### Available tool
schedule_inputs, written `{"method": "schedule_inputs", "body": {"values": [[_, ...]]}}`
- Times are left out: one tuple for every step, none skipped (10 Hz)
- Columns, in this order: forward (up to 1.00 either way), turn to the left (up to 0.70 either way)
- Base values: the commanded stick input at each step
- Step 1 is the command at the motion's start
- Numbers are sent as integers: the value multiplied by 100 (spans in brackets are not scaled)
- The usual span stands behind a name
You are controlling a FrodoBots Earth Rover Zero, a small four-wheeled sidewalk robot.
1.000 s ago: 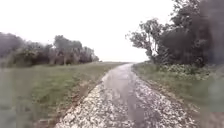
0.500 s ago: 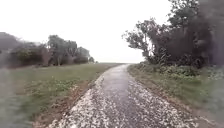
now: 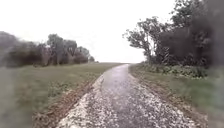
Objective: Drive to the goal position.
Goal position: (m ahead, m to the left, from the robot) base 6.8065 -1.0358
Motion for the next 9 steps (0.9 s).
{"method": "schedule_inputs", "body": {"values": [[70, 0], [70, 0], [70, 0], [70, 0], [70, 0], [70, 0], [70, 0], [70, 0], [70, 0]]}}
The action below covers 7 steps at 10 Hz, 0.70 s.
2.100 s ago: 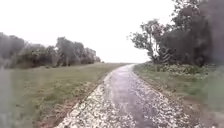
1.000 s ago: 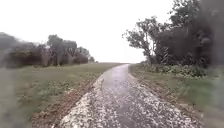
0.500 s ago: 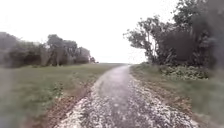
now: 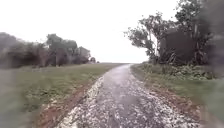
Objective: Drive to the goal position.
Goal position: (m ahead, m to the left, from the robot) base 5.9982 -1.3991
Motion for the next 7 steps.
{"method": "schedule_inputs", "body": {"values": [[70, 0], [70, 0], [70, 0], [70, 0], [70, 0], [70, 0], [70, 0]]}}
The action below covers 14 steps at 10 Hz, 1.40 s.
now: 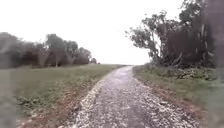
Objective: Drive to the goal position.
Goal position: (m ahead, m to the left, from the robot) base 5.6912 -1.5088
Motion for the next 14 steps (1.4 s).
{"method": "schedule_inputs", "body": {"values": [[70, 0], [70, -2], [70, -3], [70, -30], [70, -31], [70, -31], [70, -31], [70, -4], [70, -2], [70, 0], [70, 0], [70, 0], [70, 0], [70, 0]]}}
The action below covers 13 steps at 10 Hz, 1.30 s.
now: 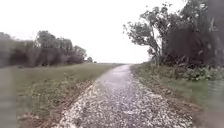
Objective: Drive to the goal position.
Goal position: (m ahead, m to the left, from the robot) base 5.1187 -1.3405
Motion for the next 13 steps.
{"method": "schedule_inputs", "body": {"values": [[70, 0], [70, 0], [70, -1], [70, -2], [70, -4], [70, -4], [70, -4], [70, -16], [70, -29], [70, -33], [70, -33], [70, -3], [70, -2]]}}
